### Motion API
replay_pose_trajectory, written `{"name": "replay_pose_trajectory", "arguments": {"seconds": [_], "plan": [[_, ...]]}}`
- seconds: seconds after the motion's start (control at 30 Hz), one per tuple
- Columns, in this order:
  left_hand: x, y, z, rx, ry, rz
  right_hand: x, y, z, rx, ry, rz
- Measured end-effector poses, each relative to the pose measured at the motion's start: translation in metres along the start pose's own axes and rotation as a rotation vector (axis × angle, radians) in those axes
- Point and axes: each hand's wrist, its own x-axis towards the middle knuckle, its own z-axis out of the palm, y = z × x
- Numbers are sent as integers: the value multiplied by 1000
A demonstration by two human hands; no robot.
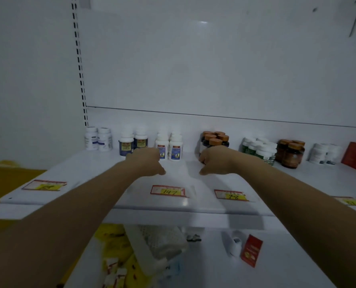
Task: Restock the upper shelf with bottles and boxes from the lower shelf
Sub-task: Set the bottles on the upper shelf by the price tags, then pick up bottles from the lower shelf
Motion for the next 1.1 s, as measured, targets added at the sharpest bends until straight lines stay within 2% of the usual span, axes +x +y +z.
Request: {"name": "replay_pose_trajectory", "arguments": {"seconds": [0.2, 0.33, 0.63, 0.8, 1.1], "plan": [[-73, 59, -3, -35, 70, 1, -77, 26, 0, -16, 42, -39], [-124, 109, 20, -49, 32, 12, -141, 60, 18, 28, -6, -32], [-196, 206, 69, -104, -131, 114, -261, 151, 65, 176, -94, 207], [-203, 244, 107, -117, -201, 188, -306, 195, 98, 236, -67, 355], [-200, 310, 199, -122, -390, 252, -354, 277, 173, 257, -199, 482]]}}
